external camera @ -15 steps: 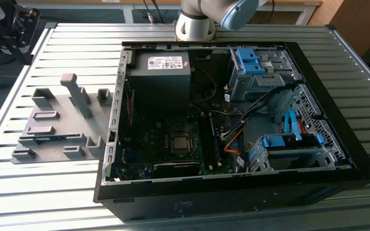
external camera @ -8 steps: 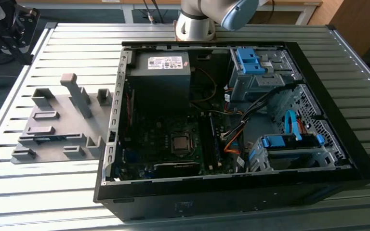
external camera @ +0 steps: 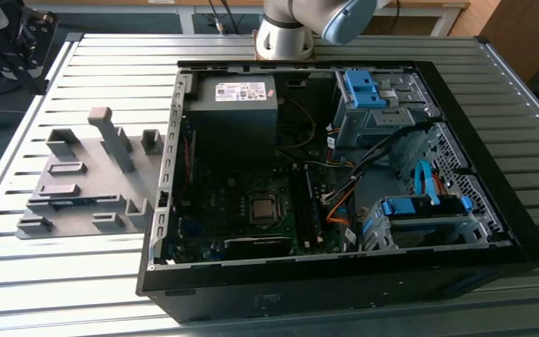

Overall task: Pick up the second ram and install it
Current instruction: 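Pick up the second ram and move it above second insertion slot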

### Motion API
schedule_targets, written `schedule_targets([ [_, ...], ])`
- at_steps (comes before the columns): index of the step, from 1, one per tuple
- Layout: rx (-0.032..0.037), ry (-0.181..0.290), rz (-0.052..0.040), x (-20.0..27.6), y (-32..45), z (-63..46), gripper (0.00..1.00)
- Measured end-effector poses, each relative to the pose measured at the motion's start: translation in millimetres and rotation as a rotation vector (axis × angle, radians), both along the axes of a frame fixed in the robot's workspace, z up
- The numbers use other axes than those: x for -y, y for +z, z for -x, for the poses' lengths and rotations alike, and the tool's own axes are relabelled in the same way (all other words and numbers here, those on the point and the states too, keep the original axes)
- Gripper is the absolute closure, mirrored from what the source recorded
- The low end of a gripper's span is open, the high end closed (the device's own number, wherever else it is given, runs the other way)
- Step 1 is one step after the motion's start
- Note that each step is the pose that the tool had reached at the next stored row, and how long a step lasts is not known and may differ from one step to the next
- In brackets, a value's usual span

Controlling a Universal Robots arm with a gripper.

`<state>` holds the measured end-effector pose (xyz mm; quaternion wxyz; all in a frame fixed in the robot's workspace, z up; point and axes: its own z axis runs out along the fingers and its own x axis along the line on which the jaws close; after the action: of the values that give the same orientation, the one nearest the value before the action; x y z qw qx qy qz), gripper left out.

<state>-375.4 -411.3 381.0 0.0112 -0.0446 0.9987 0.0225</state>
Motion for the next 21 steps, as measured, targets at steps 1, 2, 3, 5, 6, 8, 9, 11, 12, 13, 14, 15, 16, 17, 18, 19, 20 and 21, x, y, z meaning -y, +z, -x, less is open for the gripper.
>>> schedule_targets([
  [1, 0.0, 0.001, 0.0, 0.0, 0.0, 0.0, 0.89],
  [2, 0.0001, 0.001, 0.0, 0.0, 0.0, 0.0, 0.89],
  [3, 0.0, 0.001, 0.0, 0.0, 0.0, 0.0, 0.89],
  [5, 0.0, 0.002, 0.0, 0.0, 0.0, 0.0, 0.89],
  [6, 0.0, 0.003, 0.0, 0.0, 0.0, 0.0, 0.89],
  [8, 0.0001, 0.004, 0.0, 0.0, 0.0, 0.0, 0.89],
  [9, 0.0, 0.005, 0.0, 0.0, 0.0, 0.0, 0.89],
  [11, 0.0, 0.01, 0.0, 0.0, 0.0, 0.0, 0.89],
  [12, 0.0, 0.014, 0.0, 0.0, 0.0, 0.0, 0.89],
  [13, 0.0, 0.02, 0.0, 0.0, 0.0, 0.0, 0.89],
  [14, -0.0001, 0.025, 0.0001, 0.0, 0.0, 0.0, 0.89],
  [15, -0.0001, 0.031, 0.0001, 0.0, 0.0, 0.0, 0.89],
  [16, 0.0, 0.038, 0.0001, 0.0, 0.0, 0.0, 0.89],
  [17, 0.0, 0.043, 0.0001, 0.0, 0.0, 0.0, 0.89],
  [18, 0.0, 0.048, 0.0, 0.0, 0.0, 0.0, 0.89],
  [19, 0.0, 0.053, 0.0, 0.0, 0.0, 0.0, 0.89],
  [20, 0.0, 0.056, 0.0, 0.0, 0.0, 0.0, 0.89],
  [21, 0.0001, 0.059, 0.0, 0.0, 0.0, 0.0, 0.89],
])
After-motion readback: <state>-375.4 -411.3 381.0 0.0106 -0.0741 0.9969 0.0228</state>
